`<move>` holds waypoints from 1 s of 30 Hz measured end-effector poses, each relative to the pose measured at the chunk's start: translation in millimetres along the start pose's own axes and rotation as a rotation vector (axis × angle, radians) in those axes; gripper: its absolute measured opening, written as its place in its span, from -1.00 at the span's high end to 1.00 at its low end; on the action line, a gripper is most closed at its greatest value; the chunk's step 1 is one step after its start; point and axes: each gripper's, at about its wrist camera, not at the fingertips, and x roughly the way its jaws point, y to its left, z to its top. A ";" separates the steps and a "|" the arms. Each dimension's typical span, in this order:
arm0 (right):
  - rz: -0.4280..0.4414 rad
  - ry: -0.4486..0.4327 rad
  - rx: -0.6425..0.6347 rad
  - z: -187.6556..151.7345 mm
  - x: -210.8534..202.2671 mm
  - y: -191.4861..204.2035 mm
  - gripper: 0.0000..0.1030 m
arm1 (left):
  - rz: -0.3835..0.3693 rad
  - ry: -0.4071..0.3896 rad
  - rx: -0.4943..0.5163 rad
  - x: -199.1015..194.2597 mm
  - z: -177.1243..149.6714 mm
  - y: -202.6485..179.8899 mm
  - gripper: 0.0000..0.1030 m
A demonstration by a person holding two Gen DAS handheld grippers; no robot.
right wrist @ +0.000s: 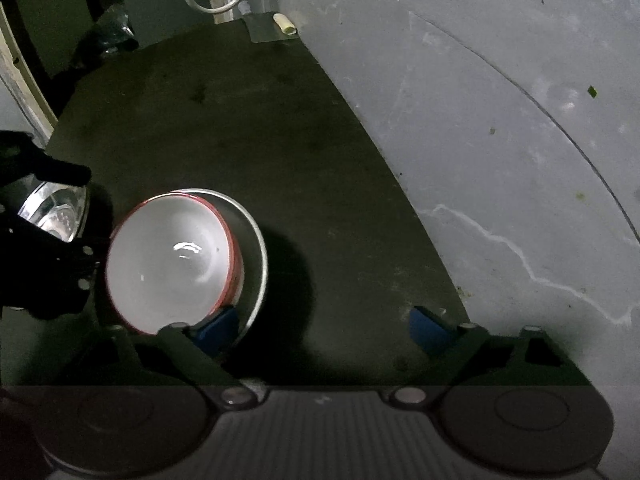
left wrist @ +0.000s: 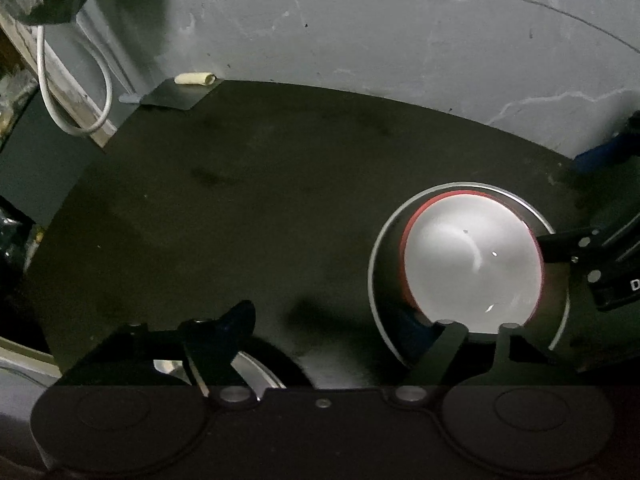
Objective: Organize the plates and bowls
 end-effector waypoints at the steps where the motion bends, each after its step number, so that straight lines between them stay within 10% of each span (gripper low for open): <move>1: 0.007 -0.004 0.001 0.0 -0.7 -0.7 -0.62 | -0.008 0.001 -0.008 0.7 -0.1 -0.3 -0.43; 17: 0.158 -0.007 0.103 -0.1 0.9 -12.0 0.12 | -0.152 0.029 -0.211 7.5 -9.5 7.8 0.26; 30: 0.252 0.028 0.206 4.0 14.2 -22.4 0.49 | -0.292 0.071 -0.467 19.5 -24.4 28.6 0.33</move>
